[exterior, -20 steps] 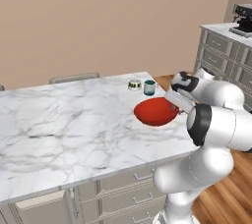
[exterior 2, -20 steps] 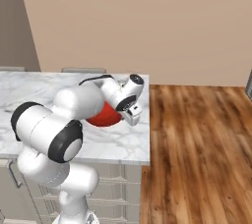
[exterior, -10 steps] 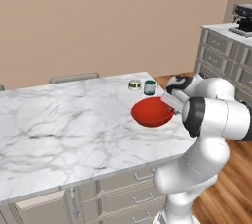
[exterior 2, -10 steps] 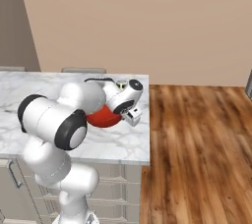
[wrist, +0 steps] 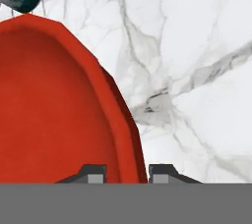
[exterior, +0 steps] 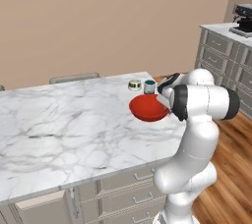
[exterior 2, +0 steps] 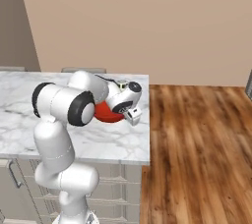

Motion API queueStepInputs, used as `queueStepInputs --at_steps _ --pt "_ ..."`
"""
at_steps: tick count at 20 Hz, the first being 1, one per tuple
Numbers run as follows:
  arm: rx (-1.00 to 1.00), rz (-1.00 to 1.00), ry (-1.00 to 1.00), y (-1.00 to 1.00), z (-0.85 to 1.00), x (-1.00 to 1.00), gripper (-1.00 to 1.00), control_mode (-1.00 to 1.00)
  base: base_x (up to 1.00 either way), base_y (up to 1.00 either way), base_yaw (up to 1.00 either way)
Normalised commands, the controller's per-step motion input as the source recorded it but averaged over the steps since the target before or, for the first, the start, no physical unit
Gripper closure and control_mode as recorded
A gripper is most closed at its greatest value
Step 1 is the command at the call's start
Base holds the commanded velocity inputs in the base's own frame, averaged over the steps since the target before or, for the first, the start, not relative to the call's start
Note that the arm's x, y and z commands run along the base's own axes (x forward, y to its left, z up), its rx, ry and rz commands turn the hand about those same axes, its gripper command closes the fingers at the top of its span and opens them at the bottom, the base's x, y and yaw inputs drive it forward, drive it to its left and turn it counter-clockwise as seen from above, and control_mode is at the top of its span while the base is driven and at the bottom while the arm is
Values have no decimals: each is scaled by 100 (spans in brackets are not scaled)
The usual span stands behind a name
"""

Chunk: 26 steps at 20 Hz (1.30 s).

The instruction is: Clear the mugs and bowl far away from the sink.

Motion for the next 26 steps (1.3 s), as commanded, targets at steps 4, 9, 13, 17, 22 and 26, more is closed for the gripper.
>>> queueStepInputs --at_steps 4,9,13,17,22,26 --pt "0 -5 0 11 -23 20 100 -100 0 0 0" --pt "0 0 0 6 0 16 100 -100 0 0 0" --pt "0 0 3 5 0 15 -100 -100 0 0 0" --pt "0 0 1 1 0 3 -100 -100 0 0 0" --pt "0 1 0 0 0 0 -100 -100 0 0 0" --pt "0 0 4 0 36 -3 -100 -100 0 0 0"
